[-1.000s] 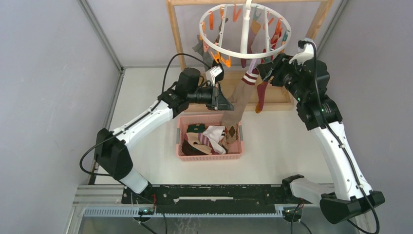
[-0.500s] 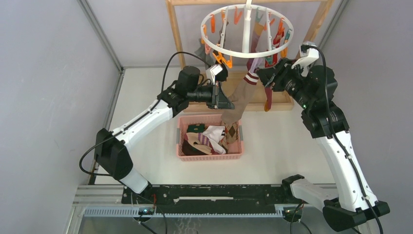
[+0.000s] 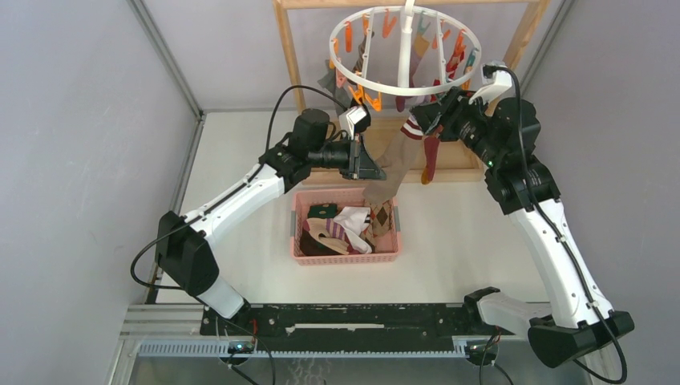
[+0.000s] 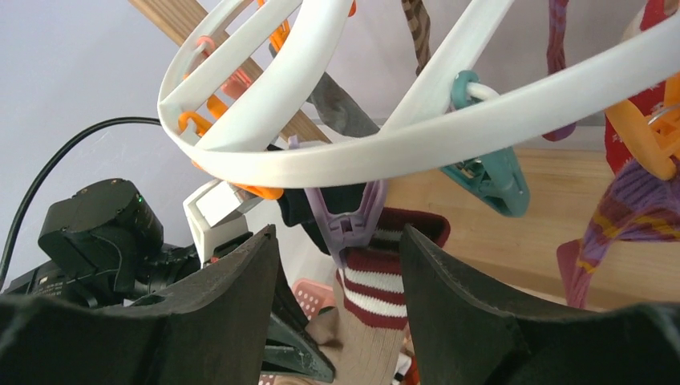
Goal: Remove the socks clipped to the hanger
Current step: Remove the sock from the hanger.
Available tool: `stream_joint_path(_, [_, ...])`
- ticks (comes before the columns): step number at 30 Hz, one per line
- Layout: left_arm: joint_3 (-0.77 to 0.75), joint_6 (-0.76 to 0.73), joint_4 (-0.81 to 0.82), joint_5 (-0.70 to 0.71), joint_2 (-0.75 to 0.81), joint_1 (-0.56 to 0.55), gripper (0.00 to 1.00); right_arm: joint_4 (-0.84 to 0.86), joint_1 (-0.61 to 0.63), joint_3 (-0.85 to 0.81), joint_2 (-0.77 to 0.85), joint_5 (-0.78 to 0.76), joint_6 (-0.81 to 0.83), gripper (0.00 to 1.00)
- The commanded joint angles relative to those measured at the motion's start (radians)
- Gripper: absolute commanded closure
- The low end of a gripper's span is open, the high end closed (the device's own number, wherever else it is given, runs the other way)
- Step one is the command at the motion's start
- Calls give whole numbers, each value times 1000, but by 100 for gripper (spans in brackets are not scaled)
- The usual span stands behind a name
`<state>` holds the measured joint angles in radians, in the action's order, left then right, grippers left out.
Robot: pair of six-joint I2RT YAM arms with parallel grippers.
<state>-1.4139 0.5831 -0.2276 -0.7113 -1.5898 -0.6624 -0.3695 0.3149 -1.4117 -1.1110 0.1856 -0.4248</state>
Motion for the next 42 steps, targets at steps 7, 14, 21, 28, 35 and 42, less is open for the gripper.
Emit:
stream_joint_path(7, [-43,-19,18,-24,28,3,100,91,3,-3,-24,-12,29,36])
stream_joint_path(14, [-43,-16,18,-27,29,3,100,112,-3,-3,-37,-13,41,37])
stream_joint_path(21, [-38,-14,19,-29,31,3,100,142,-6,-3,-51,-6,35,39])
stream_joint_path(28, [-37,-11,19,-30,30,4,100,159,-9,-4,-59,-19,28,41])
stream_joint_path(35, [-32,-11,19,-32,35,3,100,177,-12,-6,-68,-14,21,49])
stream_joint_path(42, [-30,-11,18,-30,38,4,100,180,-14,-15,-78,-6,14,62])
